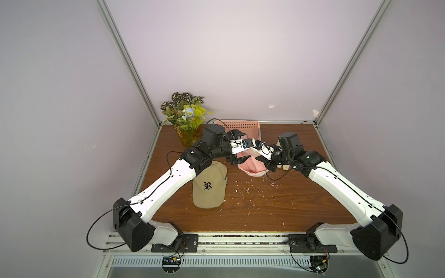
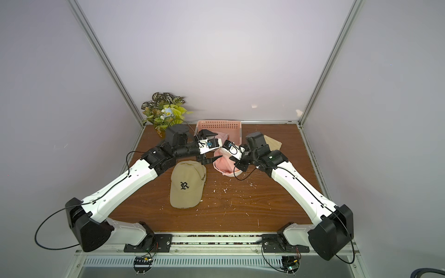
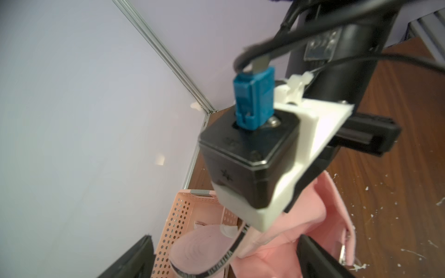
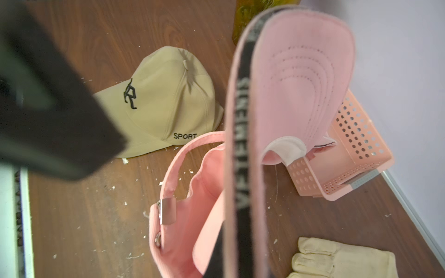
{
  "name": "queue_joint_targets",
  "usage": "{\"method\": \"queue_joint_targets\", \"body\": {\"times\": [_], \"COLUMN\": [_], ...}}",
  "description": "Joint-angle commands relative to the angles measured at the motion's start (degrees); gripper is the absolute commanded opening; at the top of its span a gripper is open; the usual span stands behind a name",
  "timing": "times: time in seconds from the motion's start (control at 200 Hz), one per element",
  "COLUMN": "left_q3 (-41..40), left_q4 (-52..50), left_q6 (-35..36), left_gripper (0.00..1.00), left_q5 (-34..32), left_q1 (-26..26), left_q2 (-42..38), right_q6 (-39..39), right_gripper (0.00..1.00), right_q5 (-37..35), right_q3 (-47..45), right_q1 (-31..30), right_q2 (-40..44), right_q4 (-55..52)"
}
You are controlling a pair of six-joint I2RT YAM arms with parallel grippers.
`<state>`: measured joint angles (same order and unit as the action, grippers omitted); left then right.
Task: Turn the baseball cap inside out
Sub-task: Turn over the baseball cap.
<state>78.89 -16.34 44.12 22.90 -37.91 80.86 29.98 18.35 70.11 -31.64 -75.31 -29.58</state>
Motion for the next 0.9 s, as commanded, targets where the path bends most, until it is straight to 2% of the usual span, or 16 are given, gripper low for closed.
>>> {"method": "queue_joint_targets", "body": {"times": [0.0, 0.185, 0.25, 0.34, 0.525, 0.606, 0.641, 0.661, 0.741, 0.806, 0.891], "left_q3": [2.8, 2.9, 2.4, 1.7, 0.7, 0.3, 0.1, 0.1, -1.2, -3.6, -7.1], "left_q4": [-6.7, -8.3, -8.4, -8.4, -8.4, -8.4, -8.4, -8.1, -6.1, -1.4, 5.8], "left_q6": [6.1, 7.0, 7.1, 7.2, 7.3, 7.3, 7.0, 6.5, 4.3, 0.0, -7.5], "left_gripper": [0.91, 0.86, 0.81, 0.56, 0.24, 0.02, 0.0, 0.0, 0.0, 0.0, 0.0], "left_q5": [1.9, 7.2, 9.1, 11.1, 12.0, 11.5, 11.2, 10.8, 10.3, 9.7, 8.2], "left_q1": [-0.7, -0.7, -0.6, -0.7, -0.7, -0.6, -0.7, -0.7, -0.7, -0.6, -0.6], "left_q2": [3.2, 5.7, 6.2, 6.8, 7.5, 7.2, 7.0, 6.8, 5.5, 3.8, 1.1], "right_q6": [-0.2, 0.5, 0.5, 0.7, 0.5, -0.2, -0.6, -1.0, -3.2, -4.9, -8.8], "right_gripper": [0.0, 0.0, 0.0, 0.0, 0.0, 0.0, 0.0, 0.04, 0.3, 0.48, 0.61], "right_q5": [5.2, 6.7, 6.7, 7.5, 8.5, 7.2, 6.3, 5.8, 2.3, -0.7, -8.0], "right_q3": [2.7, 2.8, 2.4, 1.8, -0.3, -1.3, -1.9, -2.3, -5.2, -8.3, -12.6], "right_q1": [-0.1, -0.2, -0.2, -0.2, -0.2, -0.2, -0.1, -0.1, 0.1, 0.2, 0.4], "right_q2": [2.1, 2.8, 3.3, 4.0, 6.2, 7.1, 7.6, 7.9, 9.6, 11.6, 14.5], "right_q4": [-1.7, -2.2, -1.5, -0.6, 2.6, 4.0, 4.9, 5.6, 10.1, 14.5, 22.0]}}
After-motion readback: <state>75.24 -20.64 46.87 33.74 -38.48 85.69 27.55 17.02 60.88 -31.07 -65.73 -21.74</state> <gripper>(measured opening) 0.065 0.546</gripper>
